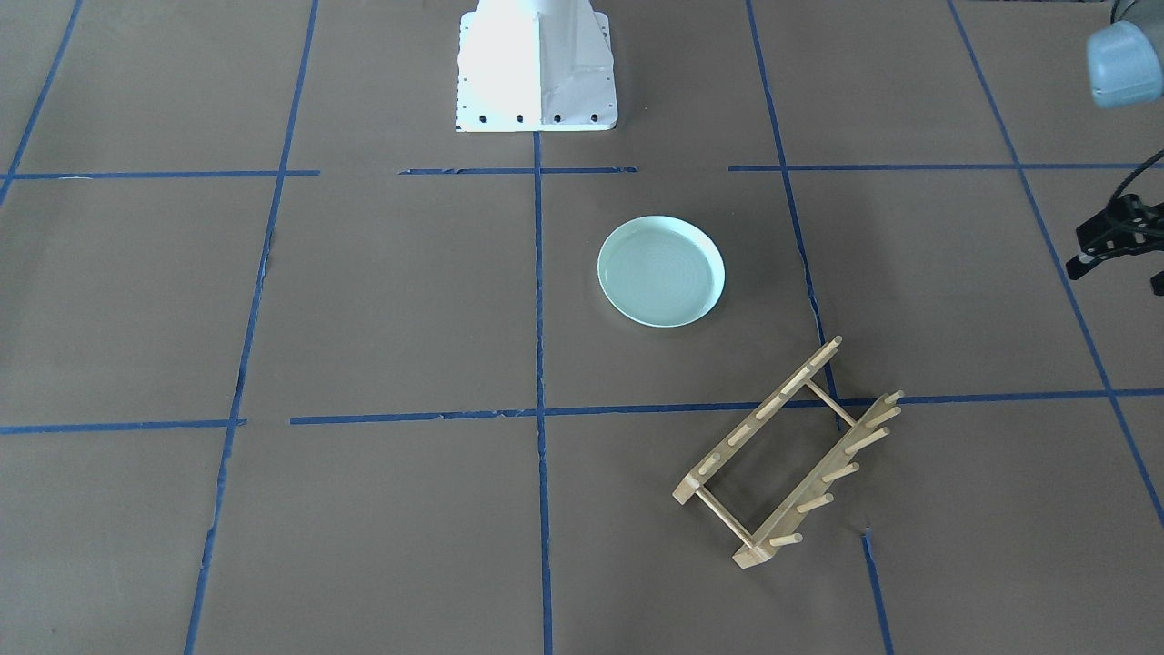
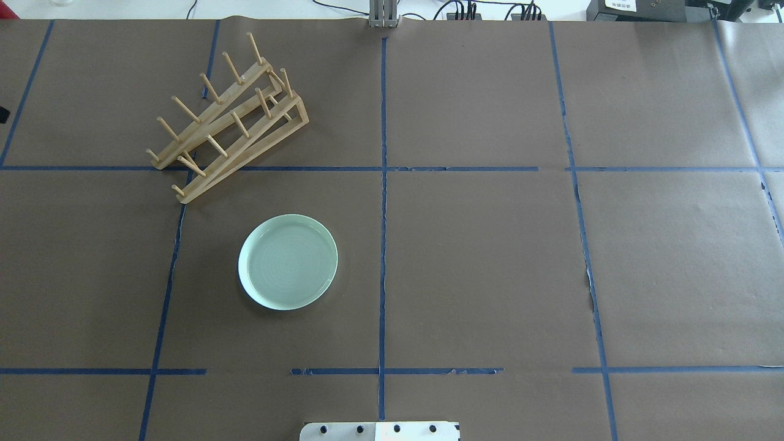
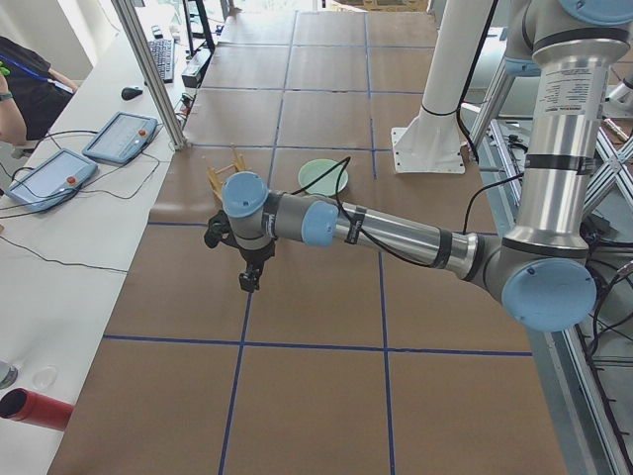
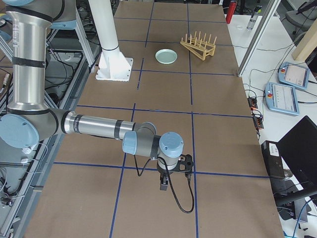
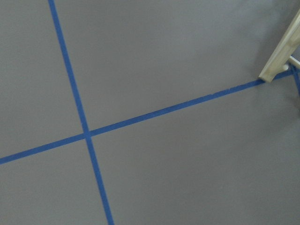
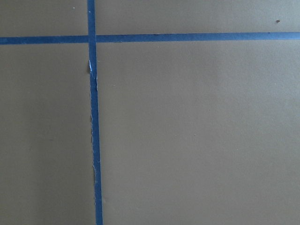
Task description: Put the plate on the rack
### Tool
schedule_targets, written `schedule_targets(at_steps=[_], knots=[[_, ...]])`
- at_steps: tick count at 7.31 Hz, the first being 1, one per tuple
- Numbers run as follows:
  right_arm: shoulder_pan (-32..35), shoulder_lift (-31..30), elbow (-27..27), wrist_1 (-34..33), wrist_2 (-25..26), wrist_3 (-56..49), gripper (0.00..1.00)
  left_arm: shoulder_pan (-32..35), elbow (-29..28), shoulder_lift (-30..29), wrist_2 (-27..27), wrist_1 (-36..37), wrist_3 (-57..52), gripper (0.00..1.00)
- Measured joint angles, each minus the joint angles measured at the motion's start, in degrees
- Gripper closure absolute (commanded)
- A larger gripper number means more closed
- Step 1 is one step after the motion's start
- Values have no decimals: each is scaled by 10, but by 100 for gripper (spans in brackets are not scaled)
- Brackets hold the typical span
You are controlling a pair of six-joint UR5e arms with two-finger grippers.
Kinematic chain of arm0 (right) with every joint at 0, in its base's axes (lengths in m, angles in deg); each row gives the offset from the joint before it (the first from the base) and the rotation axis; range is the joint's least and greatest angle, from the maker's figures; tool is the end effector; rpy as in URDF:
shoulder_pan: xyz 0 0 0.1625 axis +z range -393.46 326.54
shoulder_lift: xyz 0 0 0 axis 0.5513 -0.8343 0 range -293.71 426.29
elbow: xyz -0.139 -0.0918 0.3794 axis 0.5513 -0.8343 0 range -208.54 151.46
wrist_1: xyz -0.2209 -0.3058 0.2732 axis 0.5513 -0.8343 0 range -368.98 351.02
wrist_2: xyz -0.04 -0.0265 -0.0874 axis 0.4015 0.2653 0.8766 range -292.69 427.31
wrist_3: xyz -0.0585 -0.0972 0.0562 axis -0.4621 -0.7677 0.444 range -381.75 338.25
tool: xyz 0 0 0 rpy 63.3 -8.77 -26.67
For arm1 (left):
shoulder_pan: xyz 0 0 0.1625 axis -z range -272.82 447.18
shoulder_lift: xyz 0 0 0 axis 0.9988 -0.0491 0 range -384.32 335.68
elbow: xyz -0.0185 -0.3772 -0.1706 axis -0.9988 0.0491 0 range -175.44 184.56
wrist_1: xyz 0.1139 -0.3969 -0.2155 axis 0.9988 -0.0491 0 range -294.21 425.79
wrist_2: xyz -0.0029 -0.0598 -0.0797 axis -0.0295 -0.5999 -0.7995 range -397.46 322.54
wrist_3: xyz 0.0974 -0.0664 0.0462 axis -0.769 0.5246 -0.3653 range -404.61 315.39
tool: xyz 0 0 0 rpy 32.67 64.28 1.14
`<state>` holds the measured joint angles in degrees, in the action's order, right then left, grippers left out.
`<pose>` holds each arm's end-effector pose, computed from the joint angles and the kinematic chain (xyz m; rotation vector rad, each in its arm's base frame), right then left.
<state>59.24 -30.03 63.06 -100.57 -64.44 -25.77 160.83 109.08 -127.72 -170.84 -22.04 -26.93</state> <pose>0.0720 -0.4850 0.7159 -0.0624 -0.7330 0.0180 0.1302 -0.6081 0.3961 0.1911 0.8365 0.1484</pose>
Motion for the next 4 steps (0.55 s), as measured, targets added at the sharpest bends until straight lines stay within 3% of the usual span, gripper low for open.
schedule_targets(at_steps=[4], knots=[[0,0,0,0,0,0,0,-180,12,-161,58,4,327,0]])
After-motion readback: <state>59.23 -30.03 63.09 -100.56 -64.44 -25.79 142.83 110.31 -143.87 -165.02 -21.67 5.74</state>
